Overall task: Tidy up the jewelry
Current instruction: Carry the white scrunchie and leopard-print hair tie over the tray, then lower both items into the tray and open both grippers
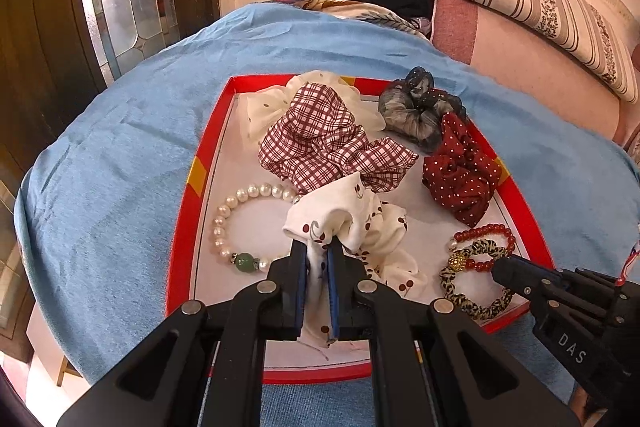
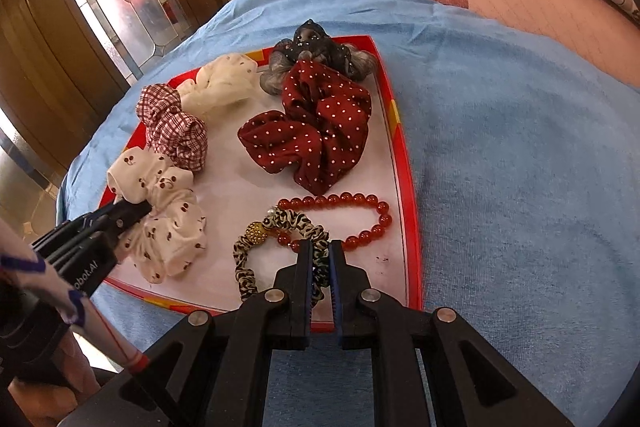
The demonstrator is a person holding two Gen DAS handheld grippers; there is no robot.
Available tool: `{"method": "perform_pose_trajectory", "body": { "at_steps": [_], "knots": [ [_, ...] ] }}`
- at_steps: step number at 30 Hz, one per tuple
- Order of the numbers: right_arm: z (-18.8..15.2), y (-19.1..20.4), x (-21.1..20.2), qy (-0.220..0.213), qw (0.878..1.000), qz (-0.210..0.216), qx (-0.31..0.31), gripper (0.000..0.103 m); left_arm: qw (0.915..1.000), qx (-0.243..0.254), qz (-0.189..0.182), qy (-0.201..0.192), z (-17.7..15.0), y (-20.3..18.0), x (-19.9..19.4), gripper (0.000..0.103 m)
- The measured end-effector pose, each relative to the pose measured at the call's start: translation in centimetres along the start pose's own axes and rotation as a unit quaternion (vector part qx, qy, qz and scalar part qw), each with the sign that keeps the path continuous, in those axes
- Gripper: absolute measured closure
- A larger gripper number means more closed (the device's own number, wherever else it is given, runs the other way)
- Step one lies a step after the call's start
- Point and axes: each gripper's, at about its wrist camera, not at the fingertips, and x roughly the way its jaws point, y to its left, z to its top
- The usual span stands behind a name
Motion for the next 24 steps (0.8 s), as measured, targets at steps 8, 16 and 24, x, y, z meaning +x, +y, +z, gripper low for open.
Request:
{"method": "perform_pose_trajectory", "body": {
  "at_steps": [8,16,24],
  "knots": [
    [0.0,-0.1,-0.4,0.001,1.0,0.004,0.003,0.081,1.0,0.002,0.004,-0.003,0.0,-0.2,-0.1,0.09],
    [0.4,0.0,-3.3,-0.033,0.999,0.003,-0.002,0.074,0.9997,0.003,0.01,-0.022,0.2,-0.4,-0.8,0.075],
    [0.1,-0.6,-5.2,-0.047,0.999,0.004,0.012,0.065,0.9991,0.004,0.022,-0.037,0.2,-0.6,-1.2,0.058]
  ]
}}
